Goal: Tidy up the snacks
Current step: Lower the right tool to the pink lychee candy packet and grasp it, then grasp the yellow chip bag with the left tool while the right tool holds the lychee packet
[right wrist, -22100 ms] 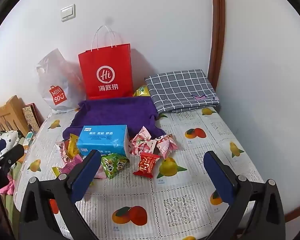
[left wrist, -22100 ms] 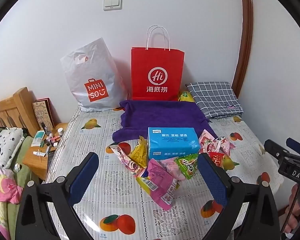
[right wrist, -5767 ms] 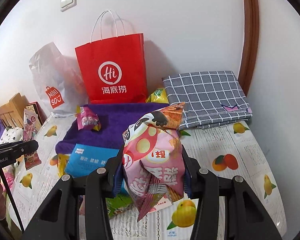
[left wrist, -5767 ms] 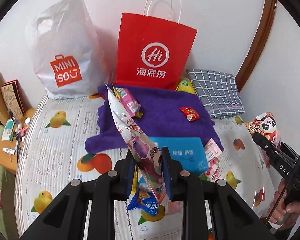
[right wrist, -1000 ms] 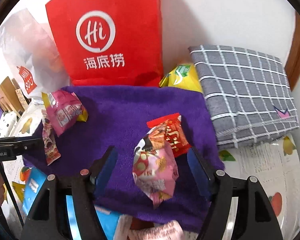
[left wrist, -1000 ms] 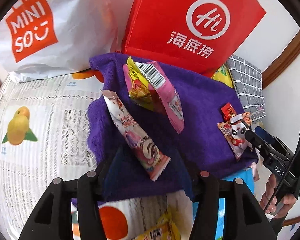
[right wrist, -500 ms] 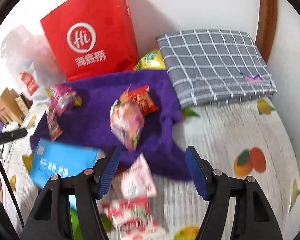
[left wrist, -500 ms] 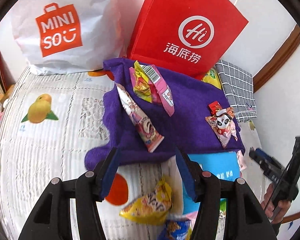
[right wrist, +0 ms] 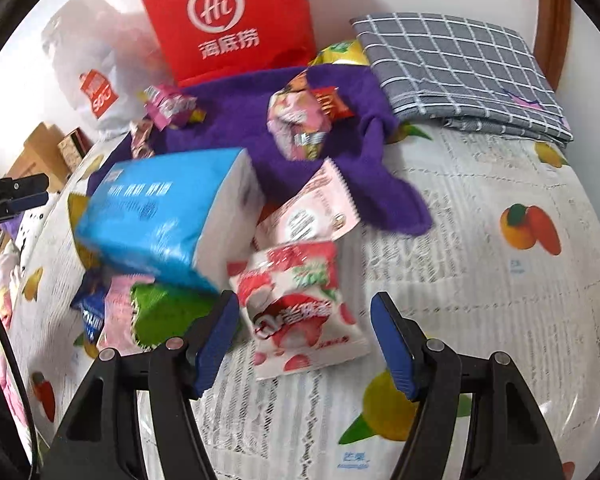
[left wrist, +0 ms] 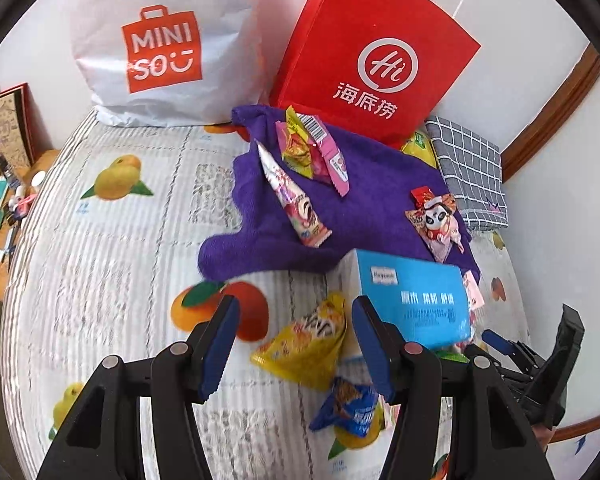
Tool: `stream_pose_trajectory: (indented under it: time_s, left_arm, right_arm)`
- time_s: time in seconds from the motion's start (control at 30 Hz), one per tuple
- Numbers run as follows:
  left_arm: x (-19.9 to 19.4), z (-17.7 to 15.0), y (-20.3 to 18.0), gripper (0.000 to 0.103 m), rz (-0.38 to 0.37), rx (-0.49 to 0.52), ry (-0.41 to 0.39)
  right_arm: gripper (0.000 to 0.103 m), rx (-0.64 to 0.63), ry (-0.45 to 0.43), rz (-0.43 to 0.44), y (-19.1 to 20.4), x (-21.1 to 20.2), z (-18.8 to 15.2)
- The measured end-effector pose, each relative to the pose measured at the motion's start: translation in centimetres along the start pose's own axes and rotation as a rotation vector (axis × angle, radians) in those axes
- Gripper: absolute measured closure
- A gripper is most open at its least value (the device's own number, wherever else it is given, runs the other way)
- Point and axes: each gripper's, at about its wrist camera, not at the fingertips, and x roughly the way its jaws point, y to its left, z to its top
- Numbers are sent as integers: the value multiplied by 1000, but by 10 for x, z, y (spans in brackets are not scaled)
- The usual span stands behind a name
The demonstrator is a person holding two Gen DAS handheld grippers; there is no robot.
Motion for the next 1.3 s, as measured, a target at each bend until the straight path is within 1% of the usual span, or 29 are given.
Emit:
stream_pose_trajectory:
  time_s: [0.1,0.2,0.3,0.37,0.4,0.53,0.6,0.8,0.9,1.03,1.3]
  left_arm:
    - [-6,-10,2,47,13,-2,1]
    - [-12,-21,4,47,25,-3,1]
    - [-16,-30,7,47,35,-11,1]
    - [-18,-36,8,47,40,-16,3]
    - [-17,-37,8,47,42,-16,5]
    - [-15,-46,6,47,41,-9,14]
    - [-11,-50,3,47,35,-2,20]
    - [10,-55,-12,47,27,58,37]
    - [24,-56,-22,47,60,112,37]
    - [35,-53,-26,47,60,140,18]
    - [59,-48,-26,47,95,209,2]
  right_arm:
    - [35,-22,14,-9,6,7,-4]
    - [34,-53,16,-54,9,18,-5]
    - [33,-53,3,-57,8,25,-5]
    - [39,-84,-2,-91,11,27,-5]
    - [46,-101,-12,-110,13,26,-6]
    - [48,-104,-37,-119,11,17,-13]
    - [48,-97,-50,-143,8,12,-21]
    - [48,-74,-101,-157,-1,-1,-44]
    - [48,-60,-111,-156,-1,1,-44]
    - [46,-44,-107,-142,-3,2,-43]
    - [44,-39,-105,-130,-3,3,-44]
